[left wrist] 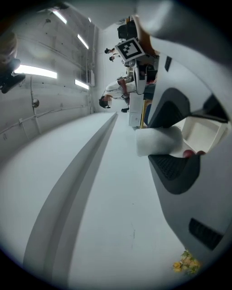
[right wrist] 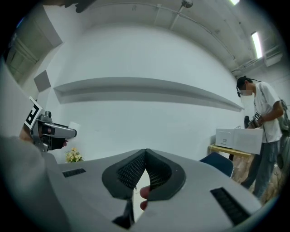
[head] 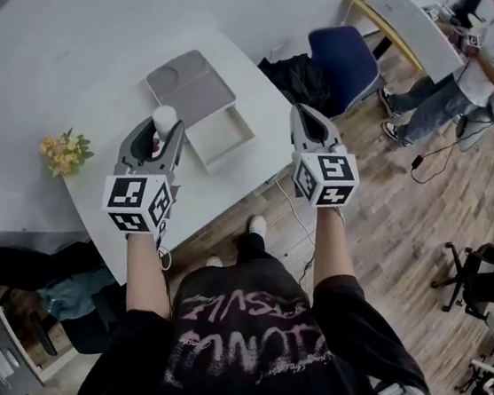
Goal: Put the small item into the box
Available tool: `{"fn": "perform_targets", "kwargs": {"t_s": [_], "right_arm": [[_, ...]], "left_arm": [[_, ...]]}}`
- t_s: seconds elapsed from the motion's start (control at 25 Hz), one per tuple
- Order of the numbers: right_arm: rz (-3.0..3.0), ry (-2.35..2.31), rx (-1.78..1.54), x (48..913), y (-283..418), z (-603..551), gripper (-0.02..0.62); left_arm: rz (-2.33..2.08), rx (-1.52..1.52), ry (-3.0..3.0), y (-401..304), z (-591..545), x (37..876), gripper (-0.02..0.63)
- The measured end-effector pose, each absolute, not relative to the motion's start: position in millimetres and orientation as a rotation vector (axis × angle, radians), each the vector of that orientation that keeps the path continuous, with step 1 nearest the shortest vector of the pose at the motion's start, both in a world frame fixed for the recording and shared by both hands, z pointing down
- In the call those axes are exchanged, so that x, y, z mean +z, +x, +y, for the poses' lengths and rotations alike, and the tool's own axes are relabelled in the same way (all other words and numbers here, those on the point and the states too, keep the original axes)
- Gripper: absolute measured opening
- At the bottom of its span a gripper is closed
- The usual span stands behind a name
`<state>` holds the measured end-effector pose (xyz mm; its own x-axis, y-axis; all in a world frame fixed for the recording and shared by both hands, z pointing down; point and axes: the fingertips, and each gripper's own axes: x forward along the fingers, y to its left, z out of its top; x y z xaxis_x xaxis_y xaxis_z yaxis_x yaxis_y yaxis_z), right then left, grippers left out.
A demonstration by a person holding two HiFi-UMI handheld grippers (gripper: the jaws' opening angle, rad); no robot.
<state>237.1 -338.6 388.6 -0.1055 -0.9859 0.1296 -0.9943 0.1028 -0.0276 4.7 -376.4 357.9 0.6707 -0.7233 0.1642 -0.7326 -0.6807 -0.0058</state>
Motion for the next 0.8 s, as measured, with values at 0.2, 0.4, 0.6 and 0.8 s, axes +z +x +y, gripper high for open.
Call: {"fn": "perform_targets", "kwargs": {"t_s": [0.2,0.4,0.6,0.8], "right_arm": [[-2.360,1.945,0.180,392.6,254.5,-384.4,0.009],[-2.441,1.858,0.185,391.8,262.6,-420.8,0.009],[-2.510,1.775,0.169,389.3,264.5,-445.2,0.010],[-2.536,1.708,0.140,392.6,259.7,-458.6,0.009]], "left_arm": [[-1.342,0.256,2.761,23.5,-403.4,360.4,0.178],[-1.461,0.270,2.705,29.5,-421.5,359.2,0.178],[-1.558,0.250,2.655,33.4,-431.7,355.5,0.178],[-1.628,0.273,2.621,34.7,-433.0,354.1,0.179]]}}
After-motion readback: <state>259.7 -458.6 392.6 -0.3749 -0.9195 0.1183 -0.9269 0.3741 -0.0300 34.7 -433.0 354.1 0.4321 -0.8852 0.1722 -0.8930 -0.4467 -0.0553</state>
